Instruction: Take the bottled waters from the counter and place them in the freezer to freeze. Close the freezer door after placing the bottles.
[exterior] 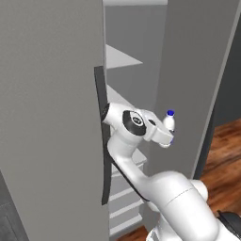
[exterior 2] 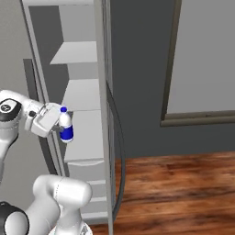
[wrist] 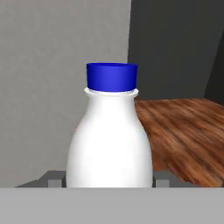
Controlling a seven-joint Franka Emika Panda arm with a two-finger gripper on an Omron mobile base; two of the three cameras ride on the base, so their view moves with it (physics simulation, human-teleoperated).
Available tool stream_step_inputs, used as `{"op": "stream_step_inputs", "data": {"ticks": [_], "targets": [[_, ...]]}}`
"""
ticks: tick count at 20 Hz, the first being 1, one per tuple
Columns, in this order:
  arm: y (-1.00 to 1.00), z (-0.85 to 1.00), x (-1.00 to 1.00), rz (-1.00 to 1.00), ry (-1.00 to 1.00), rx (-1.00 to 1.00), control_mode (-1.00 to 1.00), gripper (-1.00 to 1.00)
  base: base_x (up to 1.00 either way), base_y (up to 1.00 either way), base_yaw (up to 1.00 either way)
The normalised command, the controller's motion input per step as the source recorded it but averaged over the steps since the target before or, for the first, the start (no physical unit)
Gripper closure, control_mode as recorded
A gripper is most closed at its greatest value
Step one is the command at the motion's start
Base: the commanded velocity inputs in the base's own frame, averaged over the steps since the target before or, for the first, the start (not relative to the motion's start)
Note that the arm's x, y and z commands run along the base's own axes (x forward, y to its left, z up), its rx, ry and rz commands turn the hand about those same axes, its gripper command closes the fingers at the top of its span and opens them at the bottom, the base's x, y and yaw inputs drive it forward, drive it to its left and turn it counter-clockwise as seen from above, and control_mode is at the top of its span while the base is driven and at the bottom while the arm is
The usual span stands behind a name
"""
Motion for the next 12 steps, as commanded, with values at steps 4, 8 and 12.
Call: {"op": "stream_step_inputs", "data": {"ticks": [4, 8, 12], "targets": [[0.16, 0.27, 0.0, 0.61, 0.0, -0.23, -1.0, 1.0, 0.0, 0.0, 0.0], [0.05, 0.56, 0.01, 0.55, -0.02, -0.3, -1.0, 1.0, 0.0, 0.0, 0.0], [0.12, 0.82, 0.07, 0.44, -0.05, -0.28, -1.0, 1.0, 0.0, 0.0, 0.0]]}}
